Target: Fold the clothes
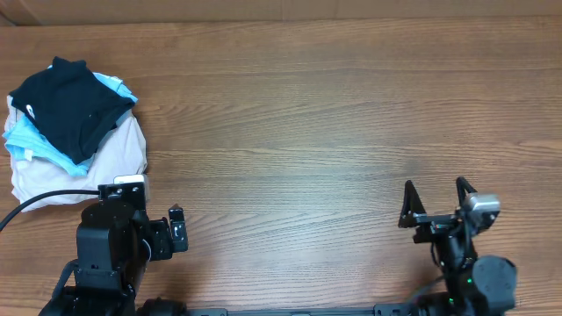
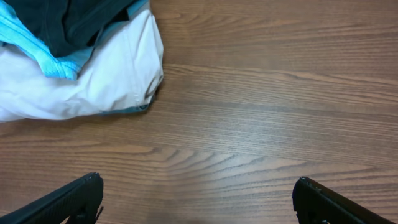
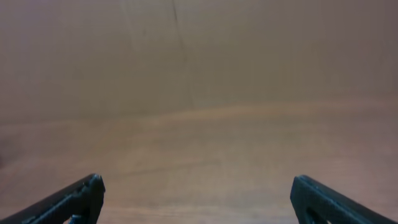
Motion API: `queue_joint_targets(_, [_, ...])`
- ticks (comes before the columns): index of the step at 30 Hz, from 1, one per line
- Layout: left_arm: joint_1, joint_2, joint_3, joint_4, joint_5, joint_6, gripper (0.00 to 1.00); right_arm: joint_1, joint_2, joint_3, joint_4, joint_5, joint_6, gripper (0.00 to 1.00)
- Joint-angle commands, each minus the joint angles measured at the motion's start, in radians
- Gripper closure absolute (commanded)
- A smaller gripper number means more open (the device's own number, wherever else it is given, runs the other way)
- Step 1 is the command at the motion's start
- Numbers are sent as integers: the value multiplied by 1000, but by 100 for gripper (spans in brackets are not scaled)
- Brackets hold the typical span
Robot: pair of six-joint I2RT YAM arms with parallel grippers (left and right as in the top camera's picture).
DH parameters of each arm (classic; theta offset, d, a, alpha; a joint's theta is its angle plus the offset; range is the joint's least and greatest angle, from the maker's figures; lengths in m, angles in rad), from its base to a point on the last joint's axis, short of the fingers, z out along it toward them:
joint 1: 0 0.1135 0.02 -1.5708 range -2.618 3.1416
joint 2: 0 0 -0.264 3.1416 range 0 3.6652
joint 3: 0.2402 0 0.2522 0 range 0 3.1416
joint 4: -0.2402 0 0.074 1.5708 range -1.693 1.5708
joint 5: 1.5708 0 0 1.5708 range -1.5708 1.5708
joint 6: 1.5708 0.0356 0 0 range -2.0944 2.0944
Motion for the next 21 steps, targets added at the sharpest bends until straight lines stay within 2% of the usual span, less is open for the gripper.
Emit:
queue_joint_targets(1, [0,-2,-3,2,-10,-10,0,-9,-30,-151,190,10,-77,0])
queue_joint_targets(5, [0,0,-3,1,-10,-10,0,-8,-32,-290,354,6,-73,0])
queue_joint_targets(6, [0,0,-3,1,-10,-10,0,-8,-31,-284,282,-2,-73,0])
queue_joint_targets(21, [0,0,-3,1,-10,-10,0,-8,-16,-282,292,-5,-74,0])
